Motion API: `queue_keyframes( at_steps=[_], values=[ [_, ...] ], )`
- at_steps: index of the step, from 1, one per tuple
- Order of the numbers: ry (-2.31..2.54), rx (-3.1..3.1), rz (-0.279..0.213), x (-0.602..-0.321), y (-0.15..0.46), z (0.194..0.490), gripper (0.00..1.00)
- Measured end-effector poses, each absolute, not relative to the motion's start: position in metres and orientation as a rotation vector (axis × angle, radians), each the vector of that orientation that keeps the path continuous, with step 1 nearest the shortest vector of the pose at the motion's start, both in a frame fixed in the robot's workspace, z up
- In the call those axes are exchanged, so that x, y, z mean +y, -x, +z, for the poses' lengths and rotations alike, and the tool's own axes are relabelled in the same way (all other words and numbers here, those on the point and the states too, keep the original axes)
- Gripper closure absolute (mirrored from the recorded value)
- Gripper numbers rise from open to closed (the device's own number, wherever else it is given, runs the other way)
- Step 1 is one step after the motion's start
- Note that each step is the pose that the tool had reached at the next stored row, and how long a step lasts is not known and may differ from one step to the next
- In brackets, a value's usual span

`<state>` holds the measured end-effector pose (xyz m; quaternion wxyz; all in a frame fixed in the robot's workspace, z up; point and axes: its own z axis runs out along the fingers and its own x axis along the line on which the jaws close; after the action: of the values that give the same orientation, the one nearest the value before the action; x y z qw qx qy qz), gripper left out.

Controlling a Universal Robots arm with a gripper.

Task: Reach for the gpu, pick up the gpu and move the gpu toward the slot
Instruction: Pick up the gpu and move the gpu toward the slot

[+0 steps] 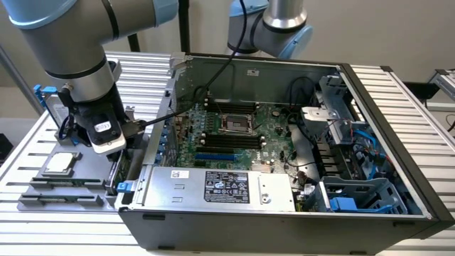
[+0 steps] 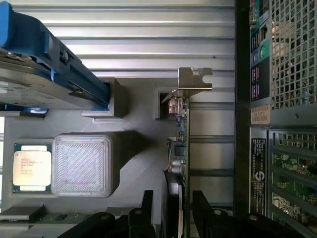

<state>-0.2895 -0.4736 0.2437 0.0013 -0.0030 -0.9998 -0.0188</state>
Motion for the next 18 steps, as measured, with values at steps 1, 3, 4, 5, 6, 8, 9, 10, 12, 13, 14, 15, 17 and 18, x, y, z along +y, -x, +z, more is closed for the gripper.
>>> queue_keyframes(
  at_steps=[1,3,4,5,6,8,9,10,12,13,14,15,17,18],
  values=[
    [0.012,-3.138,-0.059,-0.4736,0.2895,0.2432,0.55],
    [0.018,-3.137,-0.059,-0.4736,0.2896,0.2420,0.55],
    [0.029,-3.135,-0.058,-0.4736,0.2895,0.2396,0.55],
    [0.031,-3.134,-0.058,-0.4737,0.2895,0.2394,0.55],
    [0.032,-3.133,-0.057,-0.4737,0.2895,0.2394,0.55],
    [0.032,-3.132,-0.057,-0.4737,0.2895,0.2393,0.57],
    [0.033,-3.132,-0.058,-0.4736,0.2895,0.2392,0.57],
    [0.033,-3.132,-0.057,-0.4736,0.2896,0.2392,0.64],
    [0.033,-3.131,-0.057,-0.4737,0.2896,0.2392,0.64],
    [0.033,-3.131,-0.058,-0.4737,0.2895,0.2392,0.64],
    [0.033,-3.131,-0.057,-0.4736,0.2896,0.2392,0.64],
    [0.033,-3.131,-0.057,-0.4736,0.2896,0.2392,0.64],
    [0.032,-3.131,-0.057,-0.4732,0.2897,0.2390,0.64],
    [0.033,-3.130,-0.056,-0.4728,0.2899,0.2390,0.64]
  ],
)
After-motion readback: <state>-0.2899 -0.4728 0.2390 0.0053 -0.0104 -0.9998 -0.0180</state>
